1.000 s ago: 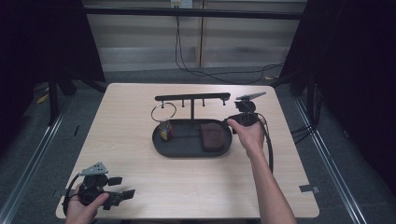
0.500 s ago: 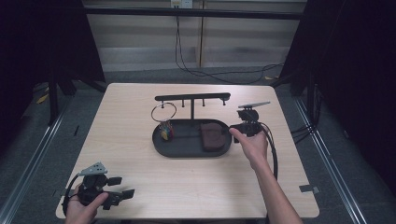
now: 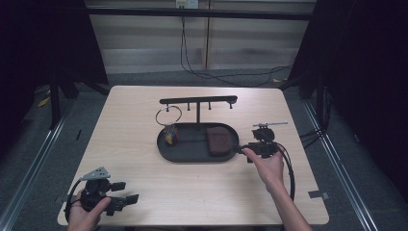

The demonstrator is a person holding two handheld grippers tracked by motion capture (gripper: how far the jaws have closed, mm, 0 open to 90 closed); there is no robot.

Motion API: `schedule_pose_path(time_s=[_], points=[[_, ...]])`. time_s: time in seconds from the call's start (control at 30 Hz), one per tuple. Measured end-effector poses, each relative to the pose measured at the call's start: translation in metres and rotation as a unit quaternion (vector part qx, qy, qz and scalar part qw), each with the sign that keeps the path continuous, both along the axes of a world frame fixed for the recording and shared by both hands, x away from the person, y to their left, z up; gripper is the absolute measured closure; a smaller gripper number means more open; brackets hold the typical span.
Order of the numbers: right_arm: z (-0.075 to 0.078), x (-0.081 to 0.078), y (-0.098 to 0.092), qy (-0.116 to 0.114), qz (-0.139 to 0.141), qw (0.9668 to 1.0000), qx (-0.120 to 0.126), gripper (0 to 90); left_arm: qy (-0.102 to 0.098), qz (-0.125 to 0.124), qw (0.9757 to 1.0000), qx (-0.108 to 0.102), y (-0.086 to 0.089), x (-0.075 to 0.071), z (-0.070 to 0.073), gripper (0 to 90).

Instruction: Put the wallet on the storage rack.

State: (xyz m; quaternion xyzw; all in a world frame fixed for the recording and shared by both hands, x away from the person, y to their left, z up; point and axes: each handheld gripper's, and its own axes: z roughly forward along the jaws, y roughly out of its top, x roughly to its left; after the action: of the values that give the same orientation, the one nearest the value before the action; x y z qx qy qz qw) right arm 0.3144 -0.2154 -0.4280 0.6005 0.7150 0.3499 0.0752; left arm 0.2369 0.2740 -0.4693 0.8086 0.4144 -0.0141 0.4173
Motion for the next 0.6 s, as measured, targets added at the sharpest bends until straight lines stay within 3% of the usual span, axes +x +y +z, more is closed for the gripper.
schedule_pose_path(time_s=[0.6], points=[[-0.016,-0.069,-0.031,-0.031,-0.007,0.9994,-0.01,21.2,-0.001,0.003,1.0,0.001,-0.002,-0.001,0.0,18.4]])
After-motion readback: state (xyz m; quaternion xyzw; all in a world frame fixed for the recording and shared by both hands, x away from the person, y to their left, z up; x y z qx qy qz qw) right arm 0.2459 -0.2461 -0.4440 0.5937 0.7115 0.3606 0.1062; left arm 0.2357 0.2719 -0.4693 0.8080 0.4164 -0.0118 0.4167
